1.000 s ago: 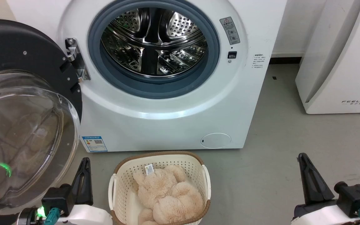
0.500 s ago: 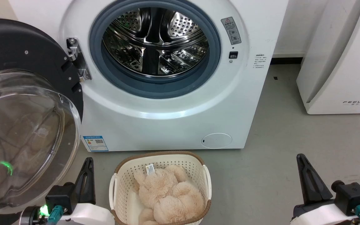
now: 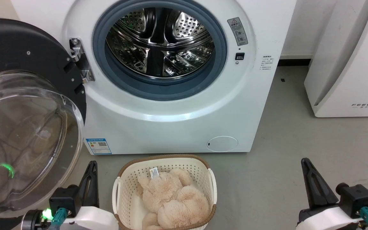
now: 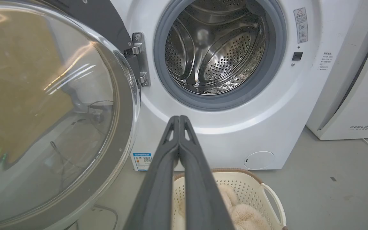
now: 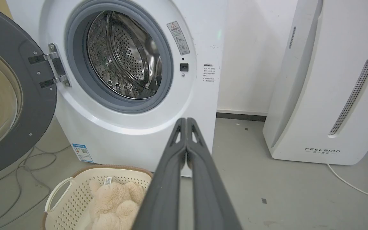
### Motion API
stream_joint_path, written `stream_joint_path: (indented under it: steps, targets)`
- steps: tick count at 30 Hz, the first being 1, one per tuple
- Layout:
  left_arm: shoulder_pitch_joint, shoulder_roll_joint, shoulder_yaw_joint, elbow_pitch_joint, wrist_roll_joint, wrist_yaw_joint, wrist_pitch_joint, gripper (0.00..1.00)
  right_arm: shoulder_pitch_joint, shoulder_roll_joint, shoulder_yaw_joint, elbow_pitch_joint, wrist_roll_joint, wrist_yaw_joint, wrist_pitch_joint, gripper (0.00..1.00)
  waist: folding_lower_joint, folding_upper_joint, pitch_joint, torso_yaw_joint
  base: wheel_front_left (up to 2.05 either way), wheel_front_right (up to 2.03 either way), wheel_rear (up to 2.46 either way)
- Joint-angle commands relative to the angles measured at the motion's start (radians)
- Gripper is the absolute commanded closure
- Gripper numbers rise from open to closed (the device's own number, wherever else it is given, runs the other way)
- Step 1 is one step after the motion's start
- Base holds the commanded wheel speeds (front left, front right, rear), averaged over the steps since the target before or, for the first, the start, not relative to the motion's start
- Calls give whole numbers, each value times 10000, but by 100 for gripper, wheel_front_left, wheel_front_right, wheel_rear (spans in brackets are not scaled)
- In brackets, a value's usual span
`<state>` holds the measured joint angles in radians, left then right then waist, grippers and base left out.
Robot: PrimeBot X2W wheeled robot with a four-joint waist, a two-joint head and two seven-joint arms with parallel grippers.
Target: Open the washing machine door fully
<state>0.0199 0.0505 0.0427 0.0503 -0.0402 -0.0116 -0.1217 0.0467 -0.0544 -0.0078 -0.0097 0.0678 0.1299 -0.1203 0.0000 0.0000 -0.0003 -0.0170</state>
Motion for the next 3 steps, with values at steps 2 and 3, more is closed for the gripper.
stream_joint_path:
  steps: [2, 3]
  targets:
    - [-104, 3, -35, -88, 94, 39, 84, 100, -196, 23, 25, 21, -131, 4, 85, 100, 0, 0, 0, 8, 0, 0, 0]
    - [-106, 3, -42, -95, 99, 40, 105, 100, -201, 24, 26, 23, -141, 5, 106, 100, 0, 0, 0, 11, 0, 0, 0]
